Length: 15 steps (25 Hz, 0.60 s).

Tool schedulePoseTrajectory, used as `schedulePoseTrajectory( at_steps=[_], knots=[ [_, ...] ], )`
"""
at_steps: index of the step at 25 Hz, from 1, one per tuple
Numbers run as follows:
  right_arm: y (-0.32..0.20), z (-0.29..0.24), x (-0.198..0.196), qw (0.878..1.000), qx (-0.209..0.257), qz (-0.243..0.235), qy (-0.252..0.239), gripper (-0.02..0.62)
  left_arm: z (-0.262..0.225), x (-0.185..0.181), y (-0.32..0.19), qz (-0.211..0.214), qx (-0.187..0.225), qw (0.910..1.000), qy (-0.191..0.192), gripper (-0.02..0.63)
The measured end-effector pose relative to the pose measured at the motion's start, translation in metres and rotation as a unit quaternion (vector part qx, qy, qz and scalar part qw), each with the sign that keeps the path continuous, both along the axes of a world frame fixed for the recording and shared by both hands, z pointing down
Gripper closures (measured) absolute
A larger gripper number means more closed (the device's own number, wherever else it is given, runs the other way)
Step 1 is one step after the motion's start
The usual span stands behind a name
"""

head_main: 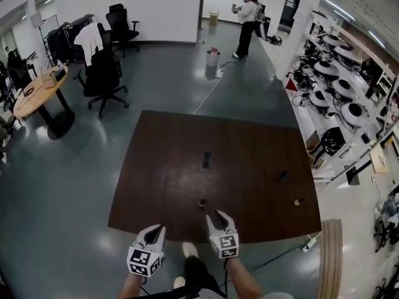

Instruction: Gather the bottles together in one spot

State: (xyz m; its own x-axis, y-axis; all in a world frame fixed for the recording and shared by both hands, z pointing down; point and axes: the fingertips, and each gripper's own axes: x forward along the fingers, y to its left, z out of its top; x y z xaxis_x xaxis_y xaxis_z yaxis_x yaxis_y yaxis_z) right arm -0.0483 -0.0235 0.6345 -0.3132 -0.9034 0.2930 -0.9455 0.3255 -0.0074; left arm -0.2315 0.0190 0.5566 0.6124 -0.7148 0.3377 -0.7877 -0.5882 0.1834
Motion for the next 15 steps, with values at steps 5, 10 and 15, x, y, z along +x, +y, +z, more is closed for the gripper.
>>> schedulePoseTrajectory(
  at_steps=[5,10,15],
  knots=[
    [0.045,-0.058,0.009,0.998,0.058,0.038,-0.008,0.537,-0.029,-0.002,0.031,0.020,0.039,0.9990,0.000,0.606],
    [0.101,-0.100,0.006,0.994,0.098,0.056,-0.001,0.547,-0.044,-0.004,0.070,0.039,0.061,0.9973,0.010,0.606],
    [0.160,-0.114,0.008,0.991,0.105,0.084,0.001,0.592,-0.050,0.002,0.111,0.063,0.071,0.9952,0.026,0.606]
  ],
)
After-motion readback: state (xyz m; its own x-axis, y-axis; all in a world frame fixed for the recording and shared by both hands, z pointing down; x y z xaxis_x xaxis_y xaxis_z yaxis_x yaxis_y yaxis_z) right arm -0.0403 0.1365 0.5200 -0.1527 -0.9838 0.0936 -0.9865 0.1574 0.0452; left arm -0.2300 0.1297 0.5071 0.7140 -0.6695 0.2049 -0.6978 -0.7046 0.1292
